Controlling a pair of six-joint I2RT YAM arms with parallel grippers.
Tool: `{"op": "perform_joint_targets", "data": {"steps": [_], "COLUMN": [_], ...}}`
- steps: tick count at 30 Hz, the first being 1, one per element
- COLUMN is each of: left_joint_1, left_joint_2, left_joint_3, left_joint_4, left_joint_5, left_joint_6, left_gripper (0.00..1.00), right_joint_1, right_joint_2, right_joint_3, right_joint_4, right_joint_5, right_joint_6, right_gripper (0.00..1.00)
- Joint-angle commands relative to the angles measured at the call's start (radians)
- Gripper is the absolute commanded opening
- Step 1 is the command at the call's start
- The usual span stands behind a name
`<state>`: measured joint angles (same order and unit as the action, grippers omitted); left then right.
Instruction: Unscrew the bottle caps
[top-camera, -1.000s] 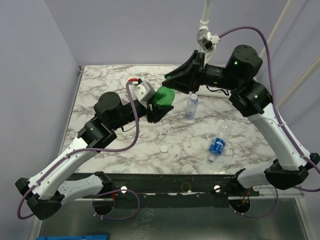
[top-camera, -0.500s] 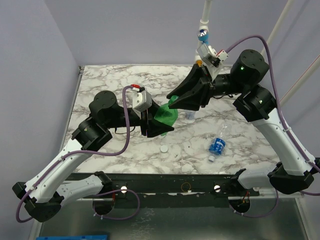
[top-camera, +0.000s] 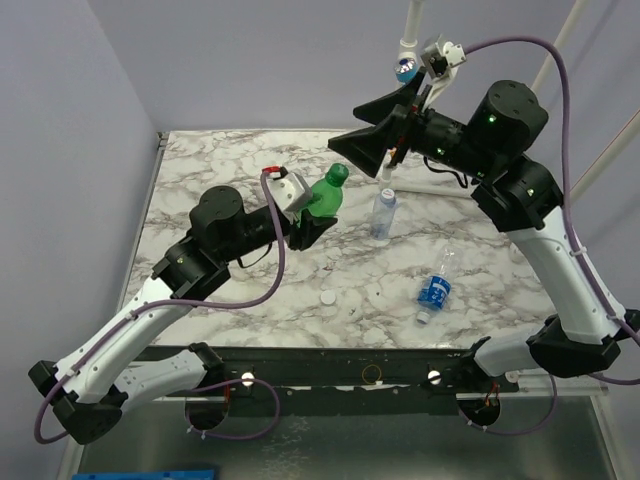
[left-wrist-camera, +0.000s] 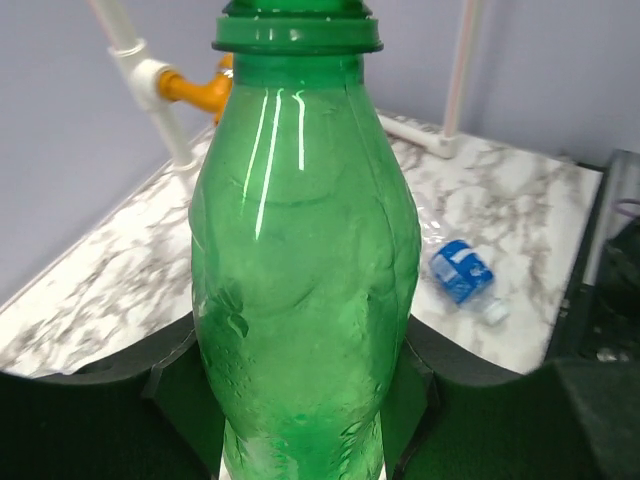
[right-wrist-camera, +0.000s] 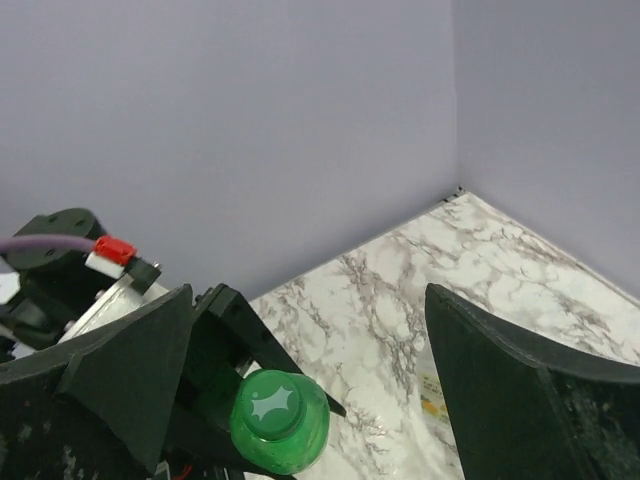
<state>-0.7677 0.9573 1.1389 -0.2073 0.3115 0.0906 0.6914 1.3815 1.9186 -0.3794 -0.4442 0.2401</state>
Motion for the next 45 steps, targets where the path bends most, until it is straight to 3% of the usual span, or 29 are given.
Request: {"op": "perform_joint_targets", "data": {"steps": [1, 11, 17, 23, 29, 32, 36, 41, 45], "left_joint_1": [0.002, 0.028, 0.030, 0.029, 0.029, 0.030, 0.030, 0.029, 0.029], "left_joint_2": [0.023, 0.087, 0.127, 0.118, 0.102, 0.093, 0.063, 0.035, 0.041], "left_joint_3": [0.009, 0.060, 0.077, 0.071, 0.065, 0.077, 0.097, 0.136, 0.162], "left_joint_4": [0.051, 0.049, 0.066, 0.076, 0.048, 0.032, -0.001, -0.059, -0.132], "left_joint_5": [-0.209, -0.271, -0.304, -0.262, -0.193, -0.107, 0.120, 0.388, 0.547], "left_joint_6": [0.065, 0.073, 0.050, 0.034, 0.041, 0.005, -0.023, -0.072, -0.062], "left_gripper": [0.00, 0.00, 0.00, 0.00, 0.00, 0.00, 0.00, 0.00, 0.00], "right_joint_1": [-0.004, -0.005, -0.005, -0.004, -0.004, -0.004, -0.005, -0.005, -0.005], "right_joint_2": [0.078, 0.071, 0.074, 0.092, 0.085, 0.070, 0.012, -0.071, -0.066], "right_joint_3": [0.034, -0.039, -0.057, -0.059, -0.057, -0.053, -0.100, -0.182, -0.143], "right_joint_4": [-0.105, -0.070, -0.065, -0.038, -0.013, -0.005, 0.043, 0.115, 0.069], "right_joint_5": [0.132, 0.110, 0.069, 0.058, 0.044, 0.014, -0.159, -0.542, -0.666], "right_joint_6": [0.056, 0.092, 0.094, 0.082, 0.078, 0.049, -0.027, -0.085, -0.113], "right_gripper": [0.99, 0.78, 0.73, 0.53, 0.13, 0.01, 0.01, 0.01, 0.01]}}
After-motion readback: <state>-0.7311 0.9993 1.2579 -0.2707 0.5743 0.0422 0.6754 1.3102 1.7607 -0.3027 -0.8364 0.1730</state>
